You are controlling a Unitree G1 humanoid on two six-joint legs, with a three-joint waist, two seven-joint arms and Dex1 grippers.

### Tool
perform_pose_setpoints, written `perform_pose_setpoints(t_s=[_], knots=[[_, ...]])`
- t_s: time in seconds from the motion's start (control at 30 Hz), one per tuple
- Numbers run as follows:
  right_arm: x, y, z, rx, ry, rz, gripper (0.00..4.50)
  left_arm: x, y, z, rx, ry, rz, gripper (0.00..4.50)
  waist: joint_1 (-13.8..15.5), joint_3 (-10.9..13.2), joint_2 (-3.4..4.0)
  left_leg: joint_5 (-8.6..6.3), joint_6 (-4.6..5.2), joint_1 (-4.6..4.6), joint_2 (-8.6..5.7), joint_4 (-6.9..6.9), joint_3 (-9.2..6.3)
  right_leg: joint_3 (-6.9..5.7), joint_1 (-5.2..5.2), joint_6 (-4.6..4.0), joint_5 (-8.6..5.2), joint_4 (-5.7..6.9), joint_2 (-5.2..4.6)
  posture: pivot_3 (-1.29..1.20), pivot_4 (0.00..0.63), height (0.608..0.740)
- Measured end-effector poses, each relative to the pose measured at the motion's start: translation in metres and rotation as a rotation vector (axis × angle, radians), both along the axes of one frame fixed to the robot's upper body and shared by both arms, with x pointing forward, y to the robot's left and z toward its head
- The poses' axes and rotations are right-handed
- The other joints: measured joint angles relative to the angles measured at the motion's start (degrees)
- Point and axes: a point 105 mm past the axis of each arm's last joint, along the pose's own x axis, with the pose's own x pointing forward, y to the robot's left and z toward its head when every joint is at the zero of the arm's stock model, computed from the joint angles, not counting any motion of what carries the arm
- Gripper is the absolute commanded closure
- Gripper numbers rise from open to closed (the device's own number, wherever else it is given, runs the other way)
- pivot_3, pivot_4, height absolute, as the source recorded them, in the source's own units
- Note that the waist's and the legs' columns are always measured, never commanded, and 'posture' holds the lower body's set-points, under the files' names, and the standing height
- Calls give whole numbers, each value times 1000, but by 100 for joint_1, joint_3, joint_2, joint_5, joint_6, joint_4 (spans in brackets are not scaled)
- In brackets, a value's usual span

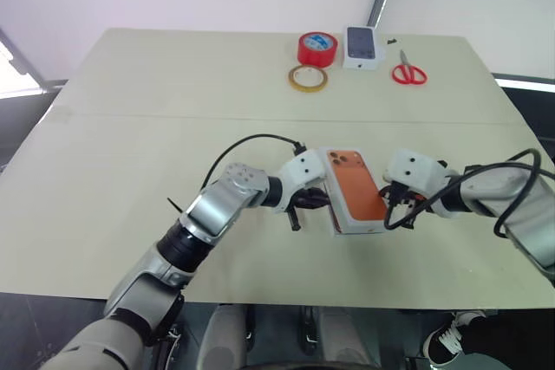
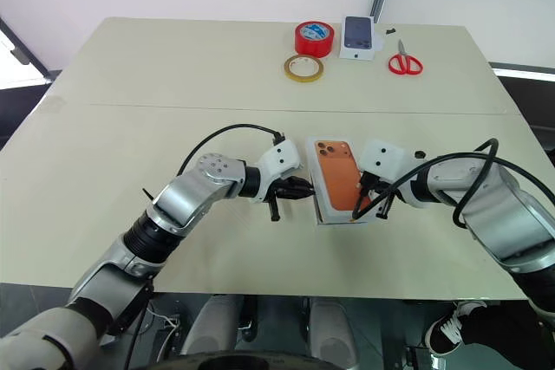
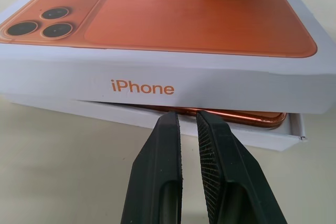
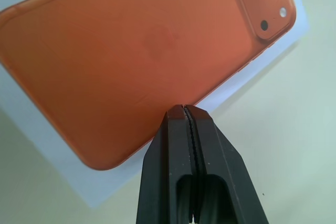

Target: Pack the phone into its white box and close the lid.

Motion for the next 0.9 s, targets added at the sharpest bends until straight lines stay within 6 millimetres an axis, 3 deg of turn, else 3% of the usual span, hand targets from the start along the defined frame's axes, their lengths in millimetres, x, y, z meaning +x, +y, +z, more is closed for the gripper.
perform_pose_setpoints(t_s=[0.23,0.47,0.9], knots=[[1,-4,2,9,4,-13,4479,2,5,0,8,-4,10,3919,-1,0,0,0,0,0,0,1,0,0,0,0,0,1,0,0,150,740],[10,-31,2,-22,1,-94,4479,-2,9,5,0,-7,-13,3919,1,0,0,0,0,0,-1,1,2,0,1,0,0,0,-2,0,150,740],[0,-13,-11,15,55,-8,4479,-3,7,5,-6,6,-12,3919,-1,0,0,0,0,0,0,4,1,0,1,2,1,4,2,0,150,740]])
